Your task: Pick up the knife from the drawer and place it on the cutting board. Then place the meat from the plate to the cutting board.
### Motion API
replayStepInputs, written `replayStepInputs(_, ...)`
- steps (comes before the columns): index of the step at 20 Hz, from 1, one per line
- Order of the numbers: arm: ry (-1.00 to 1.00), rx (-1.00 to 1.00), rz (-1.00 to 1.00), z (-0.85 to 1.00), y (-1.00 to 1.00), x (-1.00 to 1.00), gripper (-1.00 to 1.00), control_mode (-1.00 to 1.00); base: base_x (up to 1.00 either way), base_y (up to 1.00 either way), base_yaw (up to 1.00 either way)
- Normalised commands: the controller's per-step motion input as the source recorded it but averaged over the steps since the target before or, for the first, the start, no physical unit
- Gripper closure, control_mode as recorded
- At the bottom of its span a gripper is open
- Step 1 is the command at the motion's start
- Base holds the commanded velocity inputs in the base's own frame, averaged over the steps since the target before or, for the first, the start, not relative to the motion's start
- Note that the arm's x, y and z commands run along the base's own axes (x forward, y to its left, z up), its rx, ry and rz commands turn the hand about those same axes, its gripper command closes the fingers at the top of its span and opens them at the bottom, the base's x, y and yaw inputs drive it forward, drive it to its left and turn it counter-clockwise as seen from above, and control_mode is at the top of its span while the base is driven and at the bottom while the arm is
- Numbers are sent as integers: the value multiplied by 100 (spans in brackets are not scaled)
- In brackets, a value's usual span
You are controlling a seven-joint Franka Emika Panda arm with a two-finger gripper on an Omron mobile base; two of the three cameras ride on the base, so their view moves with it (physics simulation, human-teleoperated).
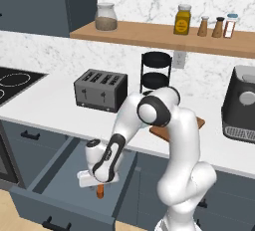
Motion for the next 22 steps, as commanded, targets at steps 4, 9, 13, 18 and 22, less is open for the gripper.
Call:
replayStepInputs(4,0,0,0,-43,15,0,100,-100,0,0,0)
replayStepInputs(9,0,0,0,-5,11,-32,100,-100,0,0,0)
replayStepInputs(13,0,0,0,81,0,-74,100,-100,0,0,0)
replayStepInputs(18,-8,0,0,100,5,-54,100,-100,0,0,0)
replayStepInputs(22,-9,0,0,100,3,-28,100,-100,0,0,0)
